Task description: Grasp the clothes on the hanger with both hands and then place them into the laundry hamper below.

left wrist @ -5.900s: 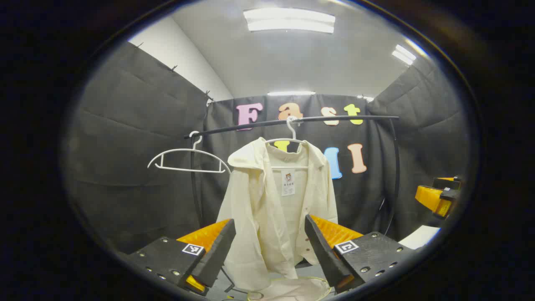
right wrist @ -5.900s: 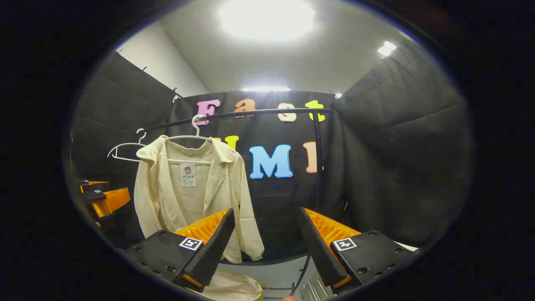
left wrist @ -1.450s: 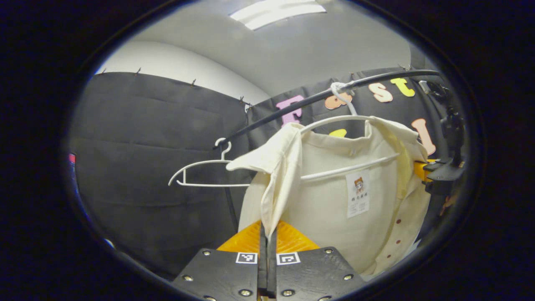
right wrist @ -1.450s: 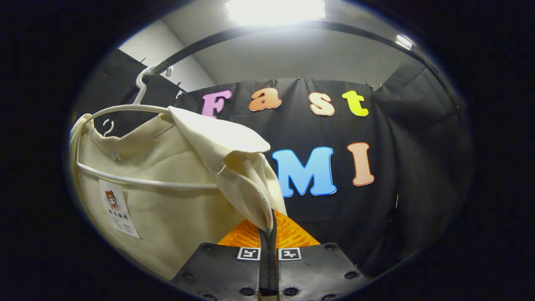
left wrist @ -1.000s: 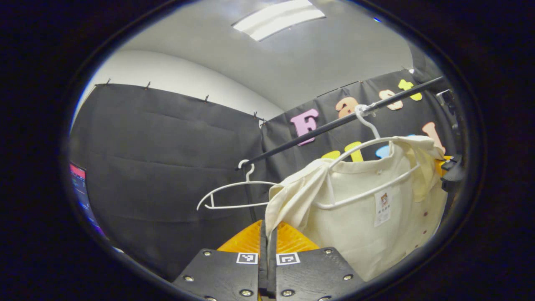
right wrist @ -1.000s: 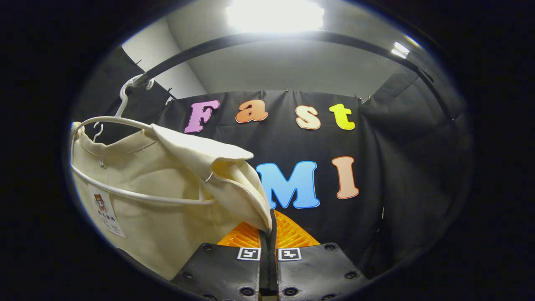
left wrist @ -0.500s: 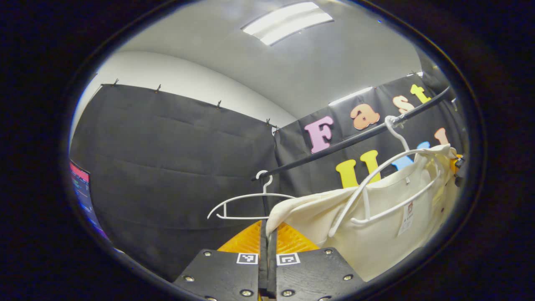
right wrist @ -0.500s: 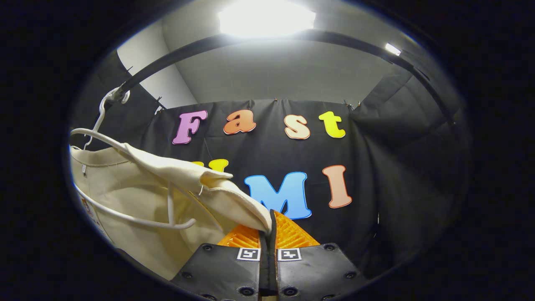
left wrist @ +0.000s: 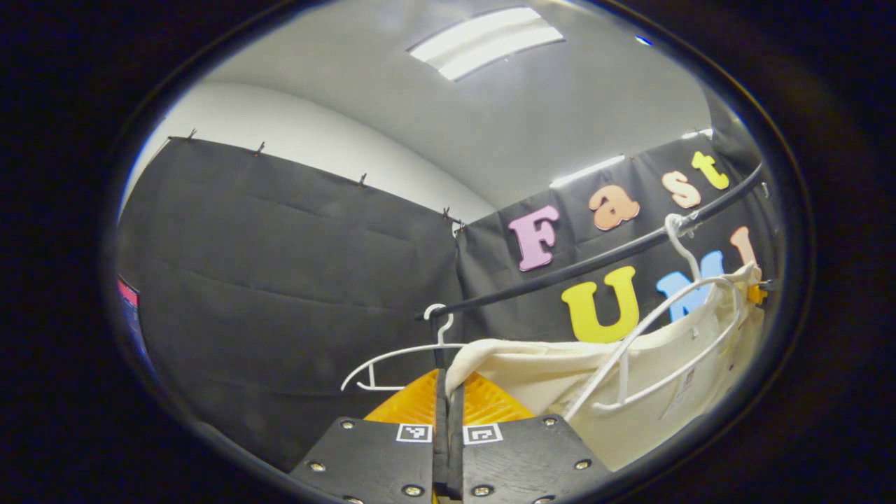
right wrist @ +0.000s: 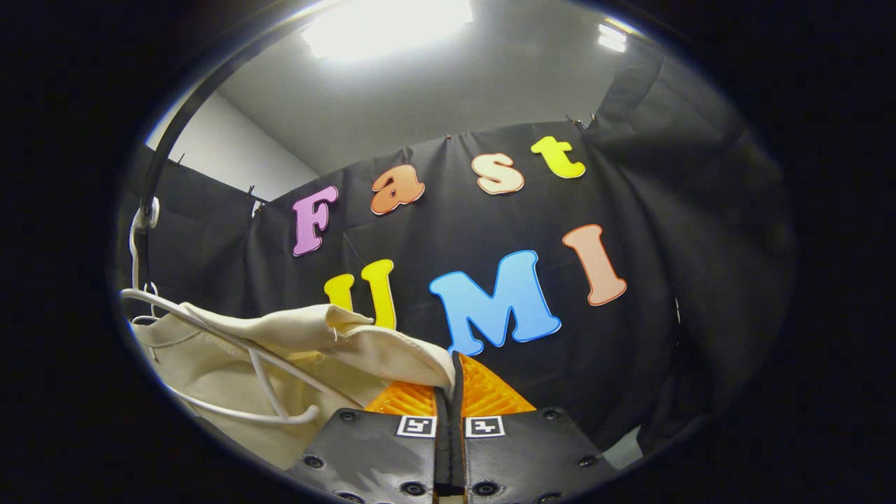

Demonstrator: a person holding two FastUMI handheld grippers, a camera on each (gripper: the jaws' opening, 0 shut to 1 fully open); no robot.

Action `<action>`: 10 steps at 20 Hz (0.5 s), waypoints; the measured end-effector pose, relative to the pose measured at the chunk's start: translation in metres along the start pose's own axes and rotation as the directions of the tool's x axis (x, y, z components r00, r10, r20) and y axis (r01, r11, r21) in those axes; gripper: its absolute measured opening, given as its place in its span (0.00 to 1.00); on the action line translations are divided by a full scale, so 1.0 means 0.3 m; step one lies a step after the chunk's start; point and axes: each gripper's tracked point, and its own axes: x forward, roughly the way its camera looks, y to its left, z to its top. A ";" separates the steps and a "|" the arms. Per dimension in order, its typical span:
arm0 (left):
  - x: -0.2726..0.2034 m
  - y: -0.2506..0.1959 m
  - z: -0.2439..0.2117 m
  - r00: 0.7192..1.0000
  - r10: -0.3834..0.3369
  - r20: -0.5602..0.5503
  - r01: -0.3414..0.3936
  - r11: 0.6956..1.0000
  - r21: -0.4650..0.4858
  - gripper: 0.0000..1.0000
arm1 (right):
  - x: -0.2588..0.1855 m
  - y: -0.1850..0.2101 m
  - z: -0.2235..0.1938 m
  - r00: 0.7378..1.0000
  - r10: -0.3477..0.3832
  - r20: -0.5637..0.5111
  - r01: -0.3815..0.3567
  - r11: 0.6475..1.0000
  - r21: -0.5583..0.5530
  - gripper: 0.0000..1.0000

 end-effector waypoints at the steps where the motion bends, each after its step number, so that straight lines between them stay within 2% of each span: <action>1: 0.005 -0.005 -0.004 1.000 -0.010 -0.002 0.010 1.000 0.007 0.00 | 0.015 0.005 -0.033 0.999 0.009 -0.032 -0.008 1.000 0.005 0.01; 3: 0.027 -0.028 -0.025 0.999 -0.025 -0.025 0.025 1.000 0.009 0.01 | 0.037 0.010 -0.084 0.997 0.021 -0.080 -0.020 1.000 0.018 0.04; 5: 0.047 -0.069 -0.056 0.998 -0.035 -0.058 0.034 0.999 -0.015 0.01 | 0.054 0.003 -0.125 0.994 0.016 -0.109 -0.014 1.000 0.018 0.00; 6: 0.052 -0.081 -0.075 0.997 -0.039 -0.073 0.037 0.999 -0.024 0.01 | 0.061 -0.004 -0.155 0.991 0.013 -0.135 -0.011 1.000 0.021 0.01; 8: 0.081 -0.080 -0.156 0.993 -0.050 -0.111 0.045 0.998 -0.044 0.01 | 0.063 -0.008 -0.230 0.981 0.023 -0.194 -0.014 0.999 0.046 0.04; 10: 0.082 -0.097 -0.210 0.988 -0.062 -0.139 0.054 0.997 -0.059 0.01 | 0.050 -0.018 -0.271 0.977 0.023 -0.214 -0.014 0.999 0.044 0.01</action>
